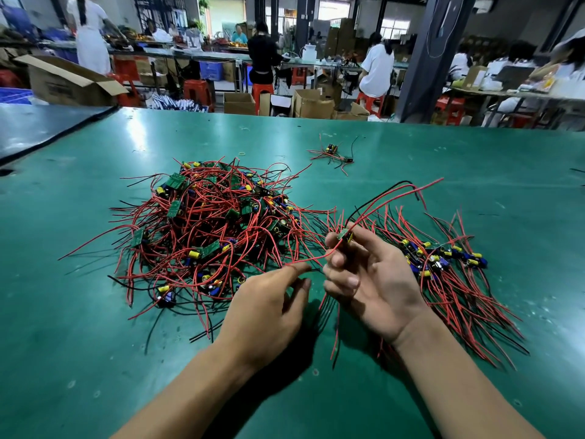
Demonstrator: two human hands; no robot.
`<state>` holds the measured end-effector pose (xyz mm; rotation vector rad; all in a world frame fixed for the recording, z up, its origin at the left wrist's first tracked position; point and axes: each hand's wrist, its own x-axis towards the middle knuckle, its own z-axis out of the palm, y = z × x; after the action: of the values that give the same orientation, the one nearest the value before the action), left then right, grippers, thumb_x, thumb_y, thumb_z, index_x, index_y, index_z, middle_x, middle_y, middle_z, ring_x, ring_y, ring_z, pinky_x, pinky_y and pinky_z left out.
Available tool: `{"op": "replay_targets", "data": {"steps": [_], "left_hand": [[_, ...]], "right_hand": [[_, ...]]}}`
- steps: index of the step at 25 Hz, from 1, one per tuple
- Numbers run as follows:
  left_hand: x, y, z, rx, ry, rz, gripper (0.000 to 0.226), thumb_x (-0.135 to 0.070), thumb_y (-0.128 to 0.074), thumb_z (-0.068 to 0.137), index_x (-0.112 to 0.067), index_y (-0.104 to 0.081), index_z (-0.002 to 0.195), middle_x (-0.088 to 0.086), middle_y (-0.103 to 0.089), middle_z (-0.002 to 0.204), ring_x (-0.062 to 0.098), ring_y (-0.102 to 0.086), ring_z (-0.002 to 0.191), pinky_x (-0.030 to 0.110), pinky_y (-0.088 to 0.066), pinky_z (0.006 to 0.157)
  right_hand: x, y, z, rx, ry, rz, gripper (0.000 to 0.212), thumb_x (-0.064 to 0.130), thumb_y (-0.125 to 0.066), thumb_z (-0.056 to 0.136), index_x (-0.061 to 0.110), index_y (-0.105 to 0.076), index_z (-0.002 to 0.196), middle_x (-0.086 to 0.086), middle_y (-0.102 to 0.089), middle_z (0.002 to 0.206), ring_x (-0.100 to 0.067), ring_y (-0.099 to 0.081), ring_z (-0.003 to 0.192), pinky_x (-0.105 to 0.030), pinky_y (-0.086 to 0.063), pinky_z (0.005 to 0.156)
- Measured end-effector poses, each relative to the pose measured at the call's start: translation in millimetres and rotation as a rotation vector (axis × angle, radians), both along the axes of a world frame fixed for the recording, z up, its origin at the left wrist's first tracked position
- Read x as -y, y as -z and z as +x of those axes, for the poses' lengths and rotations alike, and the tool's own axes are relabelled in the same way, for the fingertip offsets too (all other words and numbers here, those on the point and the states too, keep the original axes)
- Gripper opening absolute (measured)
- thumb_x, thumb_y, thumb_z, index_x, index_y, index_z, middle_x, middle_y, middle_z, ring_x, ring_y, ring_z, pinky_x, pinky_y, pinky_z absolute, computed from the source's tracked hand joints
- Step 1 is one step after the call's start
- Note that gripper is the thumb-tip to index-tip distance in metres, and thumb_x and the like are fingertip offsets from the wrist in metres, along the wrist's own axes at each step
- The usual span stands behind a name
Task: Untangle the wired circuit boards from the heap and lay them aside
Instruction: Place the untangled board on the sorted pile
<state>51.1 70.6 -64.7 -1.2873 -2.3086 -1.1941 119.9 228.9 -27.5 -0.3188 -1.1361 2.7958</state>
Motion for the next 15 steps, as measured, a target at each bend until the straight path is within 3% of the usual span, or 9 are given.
{"op": "replay_targets", "data": {"steps": [1, 3, 5, 7, 10, 13, 15], "left_hand": [[-2, -1, 1, 0.15, -0.003, 0.068, 0.018, -0.019, -0.06, 0.096, -0.02, -0.07, 0.11, -0.002, -0.075, 0.089, 0.004, -0.061, 0.065, 0.017, -0.05, 0.068], [-9, -9, 5, 0.686, 0.084, 0.274, 0.02, -0.026, -0.053, 0.1, -0.021, -0.072, 0.1, 0.006, -0.073, 0.078, 0.009, -0.057, 0.052, 0.022, -0.049, 0.058], [-13, -19, 3, 1.187, 0.14, 0.355, 0.042, -0.042, -0.048, 0.098, -0.016, -0.078, 0.082, 0.014, -0.07, 0.067, 0.019, -0.058, 0.045, 0.025, -0.048, 0.046], [-13, -25, -1, 1.391, 0.164, 0.307, 0.053, -0.059, -0.051, 0.082, -0.013, -0.078, 0.076, 0.02, -0.07, 0.072, 0.023, -0.061, 0.048, 0.026, -0.049, 0.042], [-9, -19, 1, 1.189, 0.314, 0.232, 0.038, -0.052, -0.07, 0.078, -0.02, -0.076, 0.099, 0.015, -0.072, 0.087, 0.022, -0.06, 0.047, 0.022, -0.049, 0.042], [-7, -12, 4, 1.089, 0.298, 0.294, 0.026, -0.033, -0.078, 0.069, -0.021, -0.078, 0.092, 0.007, -0.07, 0.074, 0.024, -0.059, 0.047, 0.025, -0.049, 0.045], [-6, -12, 4, 1.077, 0.29, 0.336, 0.019, -0.032, -0.073, 0.074, -0.014, -0.075, 0.078, 0.006, -0.068, 0.063, 0.023, -0.06, 0.044, 0.024, -0.048, 0.042]], "right_hand": [[2, 1, 1, -0.007, -0.041, 0.024, 0.032, 0.037, -0.057, 0.087, 0.008, -0.07, 0.083, -0.003, -0.051, 0.061, -0.01, -0.036, 0.04, -0.022, -0.02, 0.047], [5, 3, 2, 0.006, -0.102, 0.138, 0.029, 0.035, -0.058, 0.088, 0.008, -0.068, 0.089, -0.003, -0.052, 0.06, -0.009, -0.039, 0.039, -0.019, -0.027, 0.042], [10, 6, 3, 0.051, -0.137, 0.371, 0.025, 0.031, -0.063, 0.087, 0.008, -0.07, 0.095, -0.001, -0.054, 0.06, -0.007, -0.042, 0.04, -0.016, -0.031, 0.041], [12, 10, 2, 0.074, -0.128, 0.545, 0.022, 0.027, -0.065, 0.089, 0.009, -0.074, 0.098, -0.001, -0.062, 0.064, -0.009, -0.05, 0.045, -0.017, -0.036, 0.043], [9, 12, -1, 0.113, -0.063, 0.667, 0.027, 0.03, -0.07, 0.087, 0.005, -0.076, 0.097, -0.014, -0.066, 0.082, -0.024, -0.058, 0.072, -0.026, -0.042, 0.065], [8, 11, 0, 0.103, -0.054, 0.716, 0.037, 0.045, -0.073, 0.085, 0.008, -0.075, 0.09, -0.011, -0.063, 0.075, -0.026, -0.055, 0.072, -0.032, -0.041, 0.065], [11, 10, 0, 0.089, -0.044, 0.735, 0.045, 0.054, -0.068, 0.088, 0.009, -0.074, 0.089, -0.008, -0.067, 0.072, -0.022, -0.062, 0.066, -0.026, -0.047, 0.062]]}}
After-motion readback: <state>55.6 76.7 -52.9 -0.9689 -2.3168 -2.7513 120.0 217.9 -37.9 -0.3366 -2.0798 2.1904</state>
